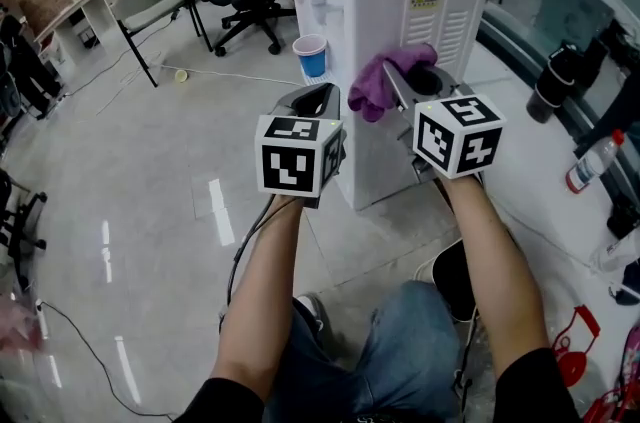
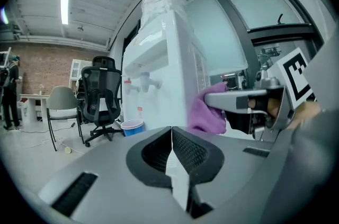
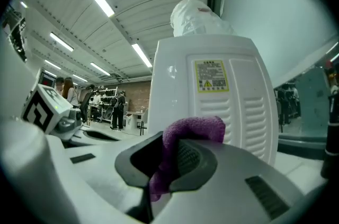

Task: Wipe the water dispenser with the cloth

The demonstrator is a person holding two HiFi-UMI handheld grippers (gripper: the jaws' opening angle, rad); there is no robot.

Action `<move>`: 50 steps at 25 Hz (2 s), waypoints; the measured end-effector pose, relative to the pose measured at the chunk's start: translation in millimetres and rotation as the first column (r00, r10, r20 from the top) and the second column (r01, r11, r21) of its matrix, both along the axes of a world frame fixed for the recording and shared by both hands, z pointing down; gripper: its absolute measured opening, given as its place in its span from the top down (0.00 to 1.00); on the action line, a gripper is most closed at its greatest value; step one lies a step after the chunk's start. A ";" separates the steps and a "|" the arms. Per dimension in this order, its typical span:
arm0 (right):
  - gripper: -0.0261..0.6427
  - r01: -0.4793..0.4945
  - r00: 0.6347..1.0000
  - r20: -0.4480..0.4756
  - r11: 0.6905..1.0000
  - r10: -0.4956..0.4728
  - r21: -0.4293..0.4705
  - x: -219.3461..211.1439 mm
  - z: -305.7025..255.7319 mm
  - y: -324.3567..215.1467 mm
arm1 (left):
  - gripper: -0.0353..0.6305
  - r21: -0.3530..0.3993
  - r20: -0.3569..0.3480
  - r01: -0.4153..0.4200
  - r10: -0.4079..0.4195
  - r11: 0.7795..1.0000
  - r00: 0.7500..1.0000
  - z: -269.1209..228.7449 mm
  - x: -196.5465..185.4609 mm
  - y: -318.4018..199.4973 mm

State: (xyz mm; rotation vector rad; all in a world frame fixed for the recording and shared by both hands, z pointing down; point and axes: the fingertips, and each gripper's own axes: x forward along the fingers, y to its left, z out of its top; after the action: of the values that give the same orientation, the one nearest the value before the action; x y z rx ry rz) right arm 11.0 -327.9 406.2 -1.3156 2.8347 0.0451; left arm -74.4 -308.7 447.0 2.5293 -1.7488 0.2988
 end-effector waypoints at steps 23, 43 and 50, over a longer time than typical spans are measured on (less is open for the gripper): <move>0.90 -0.081 0.996 -0.050 0.952 0.069 -0.296 -1.3 231.1 -6.7 | 0.91 -0.024 0.024 -0.011 0.011 1.000 1.000 18.7 7.3 -1.6; 0.90 -0.123 0.992 -0.068 0.924 0.106 -0.361 8.3 250.2 -7.0 | 0.91 -0.005 0.077 -0.003 0.004 1.000 0.997 23.2 2.6 -7.0; 0.90 -0.123 0.992 -0.067 0.930 0.106 -0.346 10.5 174.7 -3.6 | 0.91 -0.056 0.089 0.020 -0.015 0.998 0.996 19.4 -1.5 -11.9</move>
State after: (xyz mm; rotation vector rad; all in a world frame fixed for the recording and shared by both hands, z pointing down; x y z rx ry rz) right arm 21.4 -331.5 580.9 -1.5579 2.8956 -0.4549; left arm -75.9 -320.5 466.4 2.4971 -1.7644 0.4595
